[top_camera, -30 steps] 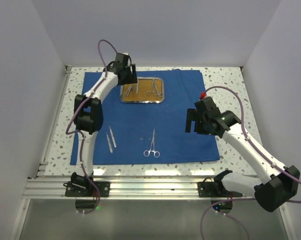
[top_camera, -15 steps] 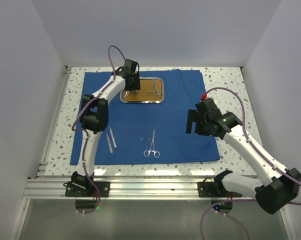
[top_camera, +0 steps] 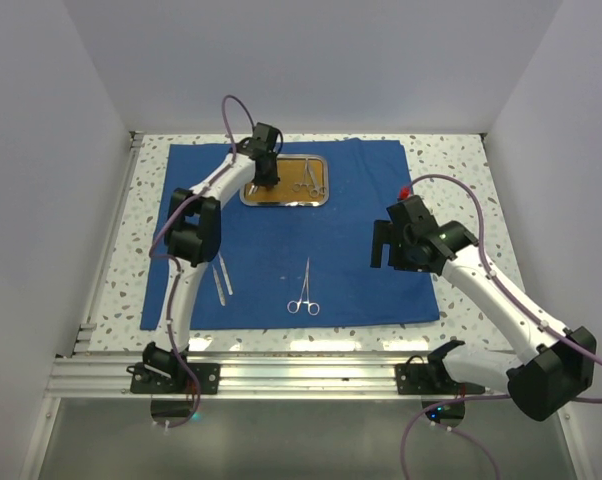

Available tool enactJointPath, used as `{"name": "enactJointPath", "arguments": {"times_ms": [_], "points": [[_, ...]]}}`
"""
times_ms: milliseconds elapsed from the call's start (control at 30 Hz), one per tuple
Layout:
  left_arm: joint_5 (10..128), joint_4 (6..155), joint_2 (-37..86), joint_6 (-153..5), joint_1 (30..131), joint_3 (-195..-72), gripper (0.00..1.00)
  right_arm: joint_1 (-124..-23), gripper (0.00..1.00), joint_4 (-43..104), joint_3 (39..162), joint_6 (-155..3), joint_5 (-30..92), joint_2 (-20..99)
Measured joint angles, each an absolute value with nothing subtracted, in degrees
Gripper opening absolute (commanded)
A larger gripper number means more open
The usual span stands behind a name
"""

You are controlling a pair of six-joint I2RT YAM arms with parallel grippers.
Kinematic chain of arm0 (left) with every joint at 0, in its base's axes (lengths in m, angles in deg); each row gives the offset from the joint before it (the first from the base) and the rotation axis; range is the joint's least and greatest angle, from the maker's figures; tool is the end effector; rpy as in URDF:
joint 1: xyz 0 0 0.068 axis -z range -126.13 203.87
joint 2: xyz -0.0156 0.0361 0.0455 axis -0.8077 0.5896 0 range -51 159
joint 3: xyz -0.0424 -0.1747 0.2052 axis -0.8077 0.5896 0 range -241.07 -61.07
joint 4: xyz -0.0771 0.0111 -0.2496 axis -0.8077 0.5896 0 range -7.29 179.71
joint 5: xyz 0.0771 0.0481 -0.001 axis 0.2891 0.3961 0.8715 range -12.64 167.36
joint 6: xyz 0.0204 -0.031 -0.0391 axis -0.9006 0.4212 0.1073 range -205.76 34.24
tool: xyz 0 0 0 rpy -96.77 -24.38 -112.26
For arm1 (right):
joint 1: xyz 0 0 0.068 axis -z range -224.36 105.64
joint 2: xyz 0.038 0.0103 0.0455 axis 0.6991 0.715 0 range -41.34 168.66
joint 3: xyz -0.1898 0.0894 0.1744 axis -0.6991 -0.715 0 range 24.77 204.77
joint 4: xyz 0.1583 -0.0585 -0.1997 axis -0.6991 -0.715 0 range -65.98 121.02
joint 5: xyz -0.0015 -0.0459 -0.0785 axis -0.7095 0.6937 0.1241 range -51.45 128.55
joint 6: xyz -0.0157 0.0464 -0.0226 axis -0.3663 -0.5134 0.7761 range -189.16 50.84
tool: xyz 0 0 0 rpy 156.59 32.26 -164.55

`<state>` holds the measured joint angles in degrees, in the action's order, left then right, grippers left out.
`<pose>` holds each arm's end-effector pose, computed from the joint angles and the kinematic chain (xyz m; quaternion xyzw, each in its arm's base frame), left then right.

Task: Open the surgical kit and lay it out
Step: Pick up the medical item from the container, then place the medical item in the surgical kit.

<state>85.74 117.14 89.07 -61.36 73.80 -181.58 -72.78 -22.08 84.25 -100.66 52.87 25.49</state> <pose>0.5072 -0.1783 0.1691 -0.0596 0.9469 -0.0519 0.3117 0.1979 0.0972 0.2900 0.0575 0.9582 0.0220 0.2795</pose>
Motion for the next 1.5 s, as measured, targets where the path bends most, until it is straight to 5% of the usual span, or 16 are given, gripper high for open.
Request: {"name": "enactJointPath", "arguments": {"times_ms": [133, 367, 1167, 1500], "points": [[86.72, 118.13, 90.36, -61.36, 73.91, -183.79, 0.26, -72.78, 0.98, -22.06, 84.25, -100.03, 53.14, 26.12], [89.41, 118.21, 91.17, -61.32, 73.93, -184.77, 0.00, -72.78, 0.99, -21.65, 84.28, -99.00, 53.27, 27.15], [82.81, 120.81, 84.04, -56.18, 75.76, -184.79, 0.00, -72.78, 0.98, -19.83, 83.86, -97.04, 52.09, 21.27], [92.99, 123.76, 69.66, -42.65, 96.46, -173.67, 0.00, -72.78, 0.99, -23.59, 85.13, -97.08, 52.92, 14.84]]}}
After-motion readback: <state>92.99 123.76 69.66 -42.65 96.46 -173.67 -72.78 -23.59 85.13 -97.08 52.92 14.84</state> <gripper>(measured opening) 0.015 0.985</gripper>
